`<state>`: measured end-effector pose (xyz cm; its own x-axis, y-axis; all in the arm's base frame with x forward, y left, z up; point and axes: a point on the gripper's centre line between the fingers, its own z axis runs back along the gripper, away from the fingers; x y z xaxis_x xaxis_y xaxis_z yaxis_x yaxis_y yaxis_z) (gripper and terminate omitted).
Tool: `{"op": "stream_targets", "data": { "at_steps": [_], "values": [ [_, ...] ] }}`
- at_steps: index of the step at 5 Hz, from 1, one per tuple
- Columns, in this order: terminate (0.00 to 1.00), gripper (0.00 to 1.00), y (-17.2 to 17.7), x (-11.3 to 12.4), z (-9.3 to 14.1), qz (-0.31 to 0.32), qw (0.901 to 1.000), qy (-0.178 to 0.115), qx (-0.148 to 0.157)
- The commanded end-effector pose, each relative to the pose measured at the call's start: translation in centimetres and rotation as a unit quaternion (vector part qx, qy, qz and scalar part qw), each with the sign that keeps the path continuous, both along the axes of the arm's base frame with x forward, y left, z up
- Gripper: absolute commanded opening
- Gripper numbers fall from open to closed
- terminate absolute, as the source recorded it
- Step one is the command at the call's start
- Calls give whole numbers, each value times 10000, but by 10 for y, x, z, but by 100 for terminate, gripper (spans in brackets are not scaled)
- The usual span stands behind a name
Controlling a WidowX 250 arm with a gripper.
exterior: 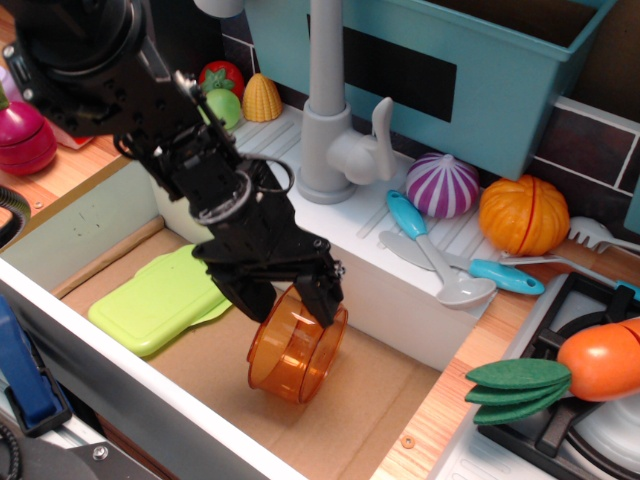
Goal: Flip orange pot upright in sink
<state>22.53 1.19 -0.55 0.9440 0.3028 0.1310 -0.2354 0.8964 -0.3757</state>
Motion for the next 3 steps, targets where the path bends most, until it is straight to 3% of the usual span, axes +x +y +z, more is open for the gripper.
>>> {"op": "stream_targets", "data": {
  "at_steps": [1, 2, 3],
  "values": [
    [0, 0, -6, 3, -5, 67, 9996, -209, -156],
    [0, 0, -9, 5, -7, 83, 9995, -254, -161],
    [0, 0, -7, 12, -2, -354, 9993, 97, 20]
  ]
}}
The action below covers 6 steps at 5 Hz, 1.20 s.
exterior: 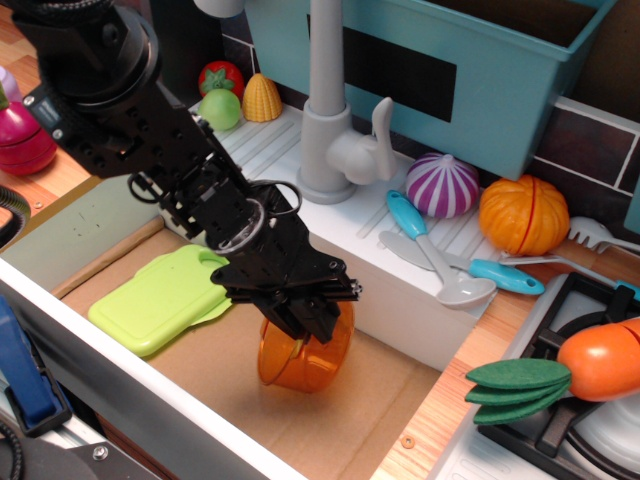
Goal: Flip orange pot upright in sink
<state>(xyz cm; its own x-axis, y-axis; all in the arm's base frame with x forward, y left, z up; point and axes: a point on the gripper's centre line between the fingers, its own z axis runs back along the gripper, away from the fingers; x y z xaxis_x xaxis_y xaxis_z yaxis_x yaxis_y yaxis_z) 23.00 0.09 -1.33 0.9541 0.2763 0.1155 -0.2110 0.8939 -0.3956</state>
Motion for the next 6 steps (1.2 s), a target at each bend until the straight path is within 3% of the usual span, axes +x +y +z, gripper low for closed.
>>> {"op": "stream_targets", "data": {
  "at_steps": [1, 2, 3, 4, 5, 6],
  "values": [
    [0, 0, 3, 14, 21, -784, 9884, 830, 1000],
    [0, 0, -1, 11, 23, -1166, 9713, 1082, 1767],
    [0, 0, -1, 6, 17, -1436, 9588, 1036, 2222],
    [0, 100, -2, -2, 10, -1817, 9482, 744, 2499],
    [0, 100, -2, -2, 10, -1817, 9482, 744, 2499],
    [100, 100, -2, -2, 10, -1817, 9482, 744, 2499]
  ]
}}
